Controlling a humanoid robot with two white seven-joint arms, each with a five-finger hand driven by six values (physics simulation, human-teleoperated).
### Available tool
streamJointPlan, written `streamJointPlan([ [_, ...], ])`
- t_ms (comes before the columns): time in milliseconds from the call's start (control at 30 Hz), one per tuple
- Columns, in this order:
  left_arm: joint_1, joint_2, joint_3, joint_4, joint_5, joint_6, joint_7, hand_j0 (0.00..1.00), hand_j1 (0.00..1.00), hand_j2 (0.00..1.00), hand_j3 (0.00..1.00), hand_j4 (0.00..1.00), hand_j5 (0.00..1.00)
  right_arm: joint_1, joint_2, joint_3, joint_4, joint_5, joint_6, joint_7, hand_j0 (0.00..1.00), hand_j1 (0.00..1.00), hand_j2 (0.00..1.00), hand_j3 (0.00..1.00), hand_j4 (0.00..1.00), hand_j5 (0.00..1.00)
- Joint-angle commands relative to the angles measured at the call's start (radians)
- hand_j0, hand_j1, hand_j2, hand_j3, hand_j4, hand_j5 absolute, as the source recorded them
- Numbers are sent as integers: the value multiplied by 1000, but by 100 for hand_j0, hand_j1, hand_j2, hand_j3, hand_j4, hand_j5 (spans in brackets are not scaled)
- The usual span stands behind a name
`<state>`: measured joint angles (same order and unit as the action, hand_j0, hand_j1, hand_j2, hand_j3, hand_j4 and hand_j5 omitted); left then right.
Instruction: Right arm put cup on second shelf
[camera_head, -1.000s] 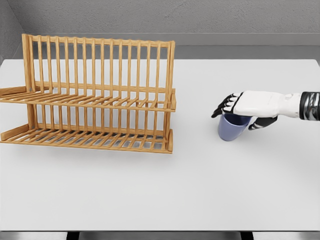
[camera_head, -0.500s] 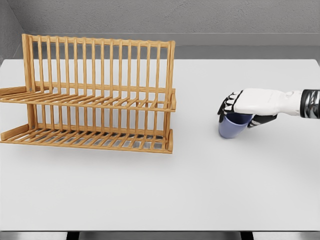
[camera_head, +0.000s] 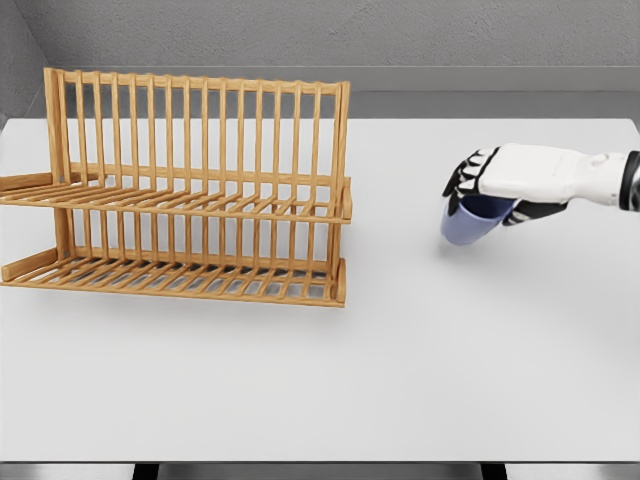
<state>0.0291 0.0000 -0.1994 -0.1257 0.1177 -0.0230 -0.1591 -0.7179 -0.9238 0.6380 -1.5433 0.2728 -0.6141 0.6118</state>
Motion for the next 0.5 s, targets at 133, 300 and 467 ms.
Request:
streamJointPlan([
  [133, 0, 0, 0, 0, 0, 0, 0, 100, 100, 100, 100, 100, 100, -37, 0, -27, -8, -6, 3, -1, 62, 62, 62, 62, 62, 62],
  [300, 0, 0, 0, 0, 0, 0, 0, 100, 100, 100, 100, 100, 100, -64, 0, -55, -9, -6, 3, -1, 62, 62, 62, 62, 62, 62],
  [467, 0, 0, 0, 0, 0, 0, 0, 100, 100, 100, 100, 100, 100, -104, 5, -63, -63, -7, 3, -1, 62, 62, 62, 62, 62, 62],
])
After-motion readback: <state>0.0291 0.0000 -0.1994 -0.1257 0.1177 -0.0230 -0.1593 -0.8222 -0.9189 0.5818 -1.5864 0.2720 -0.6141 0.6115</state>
